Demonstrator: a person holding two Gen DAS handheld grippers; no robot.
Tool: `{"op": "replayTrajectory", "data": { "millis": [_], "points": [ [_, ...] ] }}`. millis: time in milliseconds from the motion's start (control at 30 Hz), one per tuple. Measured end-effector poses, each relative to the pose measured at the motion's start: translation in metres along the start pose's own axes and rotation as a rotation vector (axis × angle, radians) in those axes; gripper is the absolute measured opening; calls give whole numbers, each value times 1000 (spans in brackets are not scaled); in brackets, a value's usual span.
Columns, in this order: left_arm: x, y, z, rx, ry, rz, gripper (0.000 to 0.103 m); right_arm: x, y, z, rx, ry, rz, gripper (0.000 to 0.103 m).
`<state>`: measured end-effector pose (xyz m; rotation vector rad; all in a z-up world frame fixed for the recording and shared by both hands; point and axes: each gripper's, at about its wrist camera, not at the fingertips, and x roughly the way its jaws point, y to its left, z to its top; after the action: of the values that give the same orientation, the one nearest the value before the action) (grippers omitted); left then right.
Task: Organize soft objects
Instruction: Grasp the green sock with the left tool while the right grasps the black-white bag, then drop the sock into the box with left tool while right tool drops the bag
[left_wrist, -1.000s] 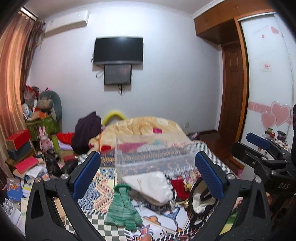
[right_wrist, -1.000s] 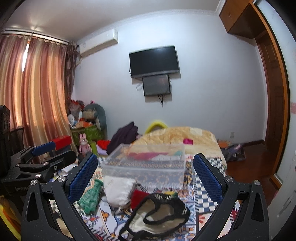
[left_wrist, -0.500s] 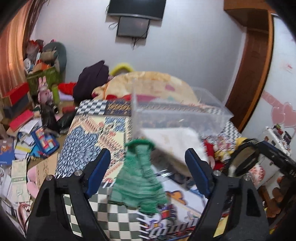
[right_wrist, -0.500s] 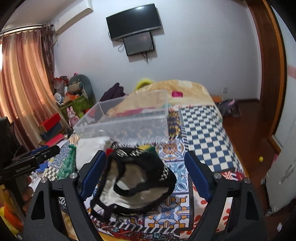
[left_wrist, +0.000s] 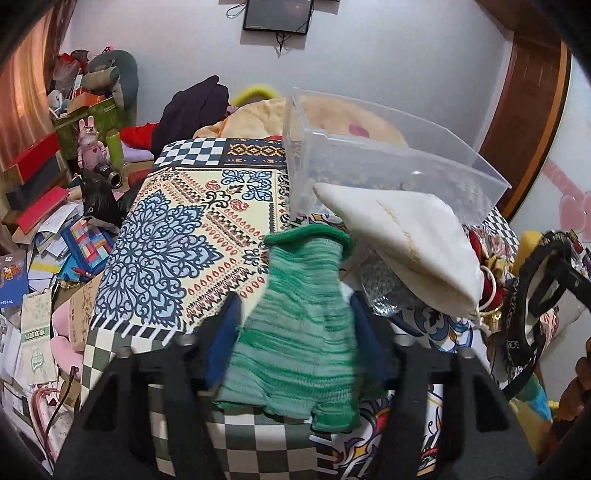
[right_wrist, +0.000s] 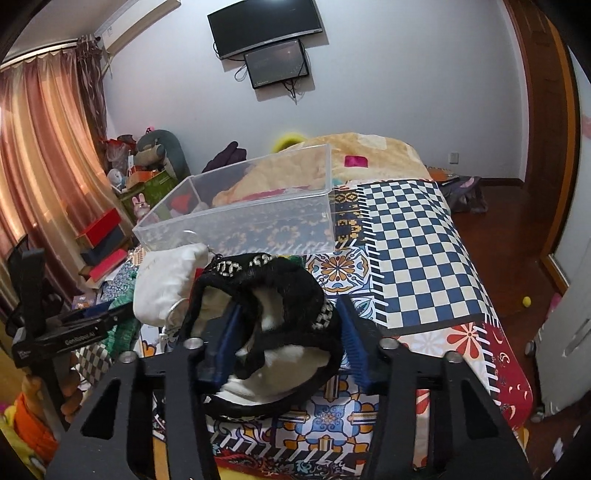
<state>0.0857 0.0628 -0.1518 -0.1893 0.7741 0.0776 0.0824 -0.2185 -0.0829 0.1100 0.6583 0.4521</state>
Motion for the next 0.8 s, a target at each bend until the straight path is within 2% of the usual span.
{"op": "replayTrajectory", "data": {
  "millis": [167,267,400,567,667,800],
  "points": [
    [-5,-2,-3,11,-12,7,37,-7,3,3,-10,-32,4,27],
    [-9,0,-3,1,-16,0,32,-15,7,5,-28,-69,9,25],
    [-24,-2,-2,17,-60,28,31,-26,14,8,-56,-115,25,25],
    [-53,-6,10,24,-147,20,31,-33,19,19,-63,-151,55,25],
    [-69,-9,23,35,-200,6,31,-37,20,34,-66,-181,87,25],
    [-84,-15,42,48,-252,-15,31,-38,32,58,-107,-254,83,25]
  ]
}}
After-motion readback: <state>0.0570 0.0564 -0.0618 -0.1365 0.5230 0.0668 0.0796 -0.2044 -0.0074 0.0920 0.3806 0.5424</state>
